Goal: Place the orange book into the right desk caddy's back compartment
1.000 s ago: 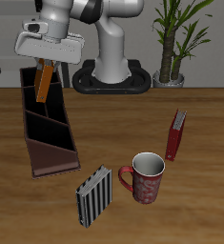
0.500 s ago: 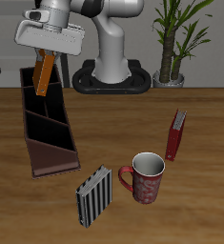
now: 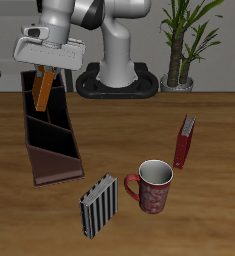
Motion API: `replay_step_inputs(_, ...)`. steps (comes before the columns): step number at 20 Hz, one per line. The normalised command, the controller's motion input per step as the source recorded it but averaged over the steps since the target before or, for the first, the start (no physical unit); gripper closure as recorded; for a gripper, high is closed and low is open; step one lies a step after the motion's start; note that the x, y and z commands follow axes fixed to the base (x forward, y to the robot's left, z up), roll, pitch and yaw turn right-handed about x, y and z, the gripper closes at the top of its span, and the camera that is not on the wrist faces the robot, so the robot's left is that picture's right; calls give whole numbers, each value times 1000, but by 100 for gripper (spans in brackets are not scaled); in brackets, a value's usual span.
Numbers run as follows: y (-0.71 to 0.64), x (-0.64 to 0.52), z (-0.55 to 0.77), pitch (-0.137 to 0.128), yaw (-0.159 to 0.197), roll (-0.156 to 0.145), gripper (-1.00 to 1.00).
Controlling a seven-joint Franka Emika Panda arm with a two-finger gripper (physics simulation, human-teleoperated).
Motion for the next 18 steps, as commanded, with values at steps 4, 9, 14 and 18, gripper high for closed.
replay_step_inputs(4,28,112,-302,57,-18,6,100)
replay_step_inputs(9,-32,109,-221,42,-14,-38,100)
replay_step_inputs(14,-151,49,-217,59,-36,-72,-100)
replay_step_inputs(18,-7,36,12,9,-1,-4,-100)
